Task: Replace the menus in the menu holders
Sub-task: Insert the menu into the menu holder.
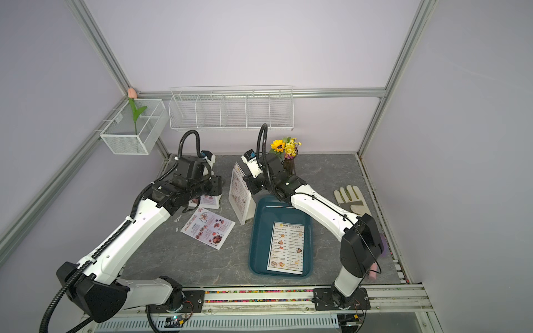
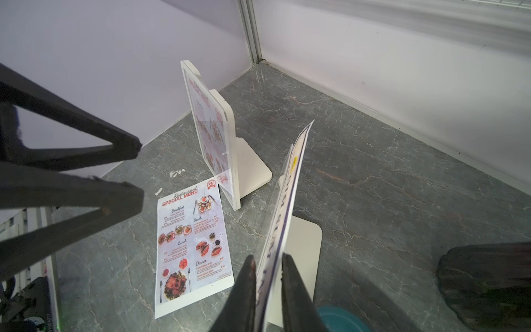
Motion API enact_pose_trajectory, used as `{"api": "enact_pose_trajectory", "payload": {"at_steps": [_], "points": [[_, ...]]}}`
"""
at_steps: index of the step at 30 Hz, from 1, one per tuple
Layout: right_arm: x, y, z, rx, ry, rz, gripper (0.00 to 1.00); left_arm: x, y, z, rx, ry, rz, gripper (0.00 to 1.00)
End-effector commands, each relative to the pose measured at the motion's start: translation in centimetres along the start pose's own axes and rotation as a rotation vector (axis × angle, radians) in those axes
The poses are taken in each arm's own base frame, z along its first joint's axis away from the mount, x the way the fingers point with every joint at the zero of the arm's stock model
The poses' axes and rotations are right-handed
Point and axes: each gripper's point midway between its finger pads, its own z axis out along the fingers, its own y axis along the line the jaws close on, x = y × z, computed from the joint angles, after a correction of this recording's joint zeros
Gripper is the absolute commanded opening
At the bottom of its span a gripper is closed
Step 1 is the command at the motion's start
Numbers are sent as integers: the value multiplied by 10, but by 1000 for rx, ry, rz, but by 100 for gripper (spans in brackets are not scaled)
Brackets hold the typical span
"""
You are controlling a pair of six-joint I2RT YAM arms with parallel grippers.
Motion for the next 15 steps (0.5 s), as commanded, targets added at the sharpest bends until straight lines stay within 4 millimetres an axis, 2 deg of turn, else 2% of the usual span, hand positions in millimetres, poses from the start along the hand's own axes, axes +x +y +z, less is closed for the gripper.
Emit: {"api": "enact_pose_trajectory", "payload": {"at_steps": [1,8,15], "points": [[8,-2,7,-4,39,19,16,-6,1,-4,-3,-16,-5,55],[7,3,9,-39,38,26,14,-6,2,-4,-6,-19,-3,55],[20,12,13,-84,86,30,14,-5,2,-4,-5,-21,-6,55]]}}
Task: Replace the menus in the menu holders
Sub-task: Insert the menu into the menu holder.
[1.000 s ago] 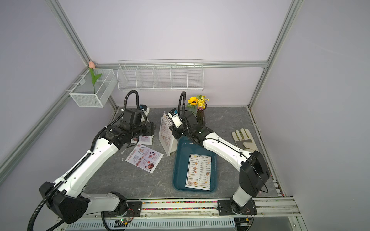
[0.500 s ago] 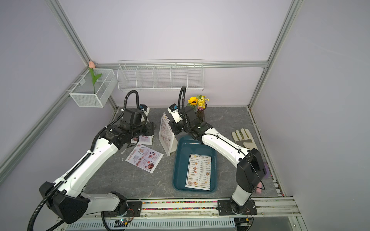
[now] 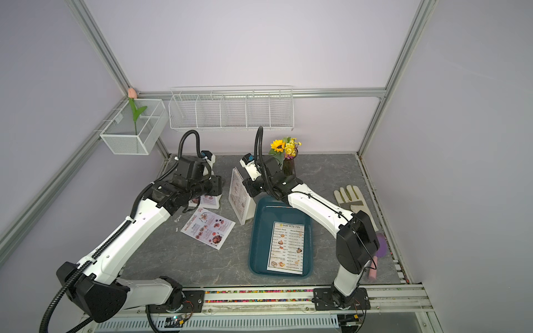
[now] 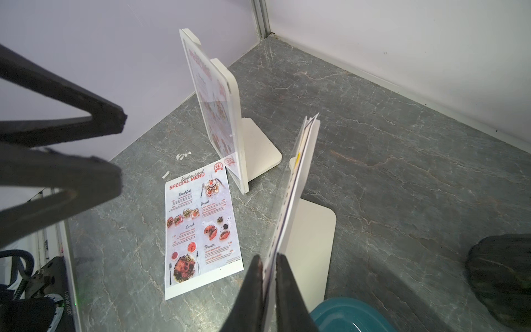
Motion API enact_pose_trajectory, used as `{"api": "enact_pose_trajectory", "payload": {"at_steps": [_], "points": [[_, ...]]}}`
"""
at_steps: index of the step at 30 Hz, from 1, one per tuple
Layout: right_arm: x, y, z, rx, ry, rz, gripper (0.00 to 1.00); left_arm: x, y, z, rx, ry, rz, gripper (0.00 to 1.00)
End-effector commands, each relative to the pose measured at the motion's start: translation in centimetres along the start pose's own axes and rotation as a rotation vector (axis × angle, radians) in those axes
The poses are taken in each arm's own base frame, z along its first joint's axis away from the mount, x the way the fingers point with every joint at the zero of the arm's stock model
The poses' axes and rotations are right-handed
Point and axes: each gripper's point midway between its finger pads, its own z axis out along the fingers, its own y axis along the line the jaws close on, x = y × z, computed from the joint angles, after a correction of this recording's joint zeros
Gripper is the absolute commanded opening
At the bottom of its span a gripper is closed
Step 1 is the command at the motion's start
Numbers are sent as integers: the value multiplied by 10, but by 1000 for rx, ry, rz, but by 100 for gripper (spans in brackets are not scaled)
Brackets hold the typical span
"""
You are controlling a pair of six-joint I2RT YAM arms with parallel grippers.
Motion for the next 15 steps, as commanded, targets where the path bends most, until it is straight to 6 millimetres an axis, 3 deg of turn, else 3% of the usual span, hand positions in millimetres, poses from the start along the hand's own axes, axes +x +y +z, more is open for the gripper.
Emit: {"api": "enact_pose_trajectory", "payload": {"at_steps": [1,9,15], "points": [[3,6,5,-38,26,7,14,-5,2,-4,-7,-20,-8,55],[13,5,15,-45,86,15,15,-5,4,-6,-15,-25,-10,55],[1,2,4,-19,48,6,20,-5,5,-7,-20,-28,-12,54]]}}
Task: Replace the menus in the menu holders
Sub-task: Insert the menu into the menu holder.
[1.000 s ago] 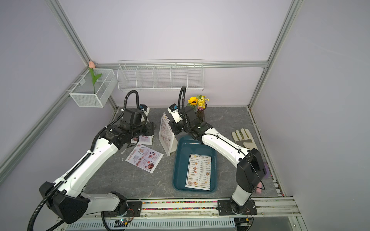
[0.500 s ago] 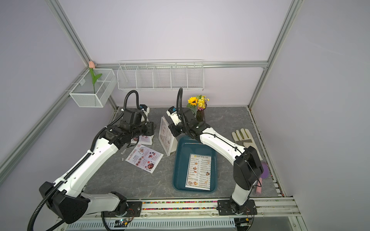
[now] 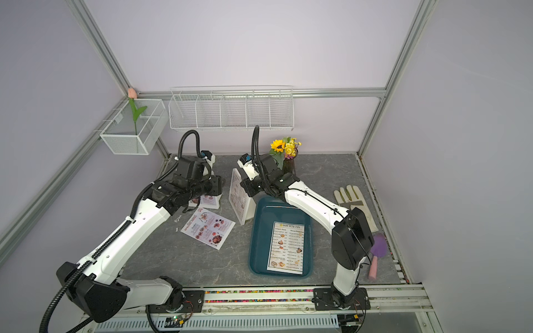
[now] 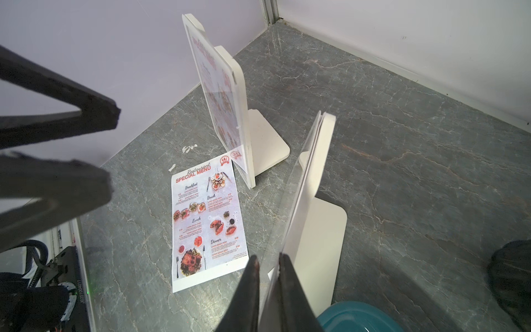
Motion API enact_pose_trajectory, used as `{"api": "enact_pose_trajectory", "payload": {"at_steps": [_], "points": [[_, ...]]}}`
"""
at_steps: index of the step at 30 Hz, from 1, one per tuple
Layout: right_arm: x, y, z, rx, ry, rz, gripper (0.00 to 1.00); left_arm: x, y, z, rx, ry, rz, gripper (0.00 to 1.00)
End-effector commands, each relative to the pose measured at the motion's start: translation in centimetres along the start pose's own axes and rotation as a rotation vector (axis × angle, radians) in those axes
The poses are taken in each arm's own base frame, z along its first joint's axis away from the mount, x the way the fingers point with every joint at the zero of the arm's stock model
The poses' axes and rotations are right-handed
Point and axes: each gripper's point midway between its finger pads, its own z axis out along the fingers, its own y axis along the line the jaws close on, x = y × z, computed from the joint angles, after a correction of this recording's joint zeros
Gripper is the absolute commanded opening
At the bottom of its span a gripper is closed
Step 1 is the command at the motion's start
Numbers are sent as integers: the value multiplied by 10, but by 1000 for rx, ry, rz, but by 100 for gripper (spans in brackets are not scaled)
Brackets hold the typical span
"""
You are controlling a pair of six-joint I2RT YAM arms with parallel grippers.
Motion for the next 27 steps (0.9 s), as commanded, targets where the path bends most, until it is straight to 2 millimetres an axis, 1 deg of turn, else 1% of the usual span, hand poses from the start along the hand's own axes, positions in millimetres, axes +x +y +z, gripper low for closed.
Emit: {"api": "enact_pose_trajectory", "payload": {"at_steps": [1,5,7,12,15,18,27], "points": [[-6,-1,-9,13,-7,-4,21,-5,4,-7,-13,-27,-13,54],[-14,0,-20,23,-28,-18,26,-5,4,-7,-13,-29,-15,55],[-11,-1,-22,31,-24,-18,26,-5,5,-7,-16,-29,-14,55],[-2,-2,-23,35,-9,-2,23,-4,5,-6,-16,-26,-14,55],[-1,-2,-26,36,-18,5,23,-5,4,-6,-11,-27,-16,54],[-1,-2,-27,40,-16,6,19,-5,4,-7,-10,-29,-17,54],[7,-2,-21,30,9,16,13,-5,4,-8,-10,-31,-18,54]]}}
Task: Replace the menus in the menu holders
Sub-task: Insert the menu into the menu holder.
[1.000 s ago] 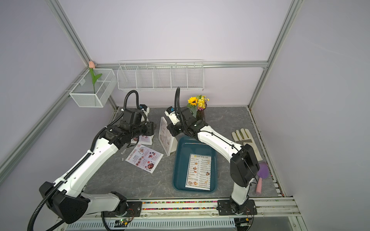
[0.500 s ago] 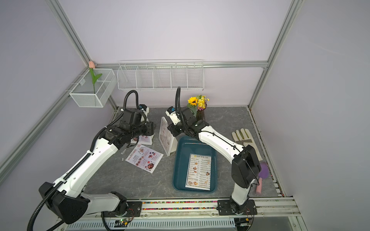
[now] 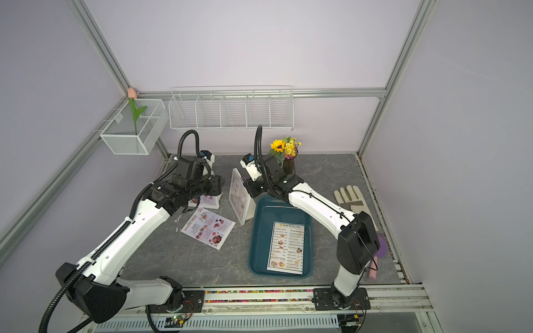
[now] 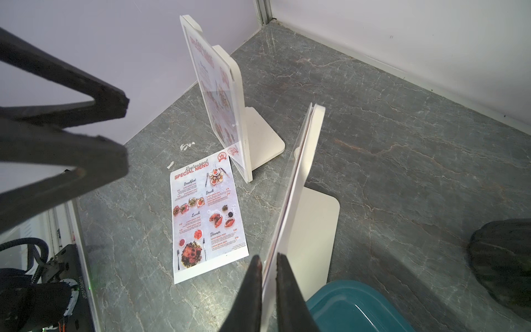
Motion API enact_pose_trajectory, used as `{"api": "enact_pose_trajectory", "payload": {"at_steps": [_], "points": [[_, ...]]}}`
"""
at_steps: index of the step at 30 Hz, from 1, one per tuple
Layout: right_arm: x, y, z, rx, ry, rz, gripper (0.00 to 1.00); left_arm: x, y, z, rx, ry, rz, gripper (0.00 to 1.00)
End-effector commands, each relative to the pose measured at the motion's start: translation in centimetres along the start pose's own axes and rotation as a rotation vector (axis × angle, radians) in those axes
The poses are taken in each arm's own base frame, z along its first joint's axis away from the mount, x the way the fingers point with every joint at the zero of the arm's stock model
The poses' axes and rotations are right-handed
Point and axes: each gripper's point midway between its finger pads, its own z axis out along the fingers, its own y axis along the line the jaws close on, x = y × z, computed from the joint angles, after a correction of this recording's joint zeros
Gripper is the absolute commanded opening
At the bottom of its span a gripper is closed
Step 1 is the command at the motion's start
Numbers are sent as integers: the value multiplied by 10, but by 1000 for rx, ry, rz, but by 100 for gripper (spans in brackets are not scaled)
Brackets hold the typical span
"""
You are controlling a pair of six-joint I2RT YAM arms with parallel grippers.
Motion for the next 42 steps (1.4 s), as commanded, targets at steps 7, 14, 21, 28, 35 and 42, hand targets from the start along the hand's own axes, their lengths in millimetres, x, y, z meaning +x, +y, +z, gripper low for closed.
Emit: {"api": "enact_pose_trajectory", "payload": {"at_steps": [7,14,21,28,35,42], "points": [[8,-1,-3,-2,20,12,10,-4,3,-6,-9,-25,-18,54],[10,2,-5,-17,22,13,8,-3,4,-5,-10,-24,-18,54],[16,3,-4,-26,41,15,7,-3,4,-5,-13,-26,-19,54],[19,7,-8,-44,49,-6,11,-3,5,-3,-18,-23,-20,54],[22,8,-13,-53,78,-7,27,-4,5,-5,-21,-30,-22,54],[9,6,-41,-12,40,-27,55,-5,5,-7,-19,-35,-23,54]]}}
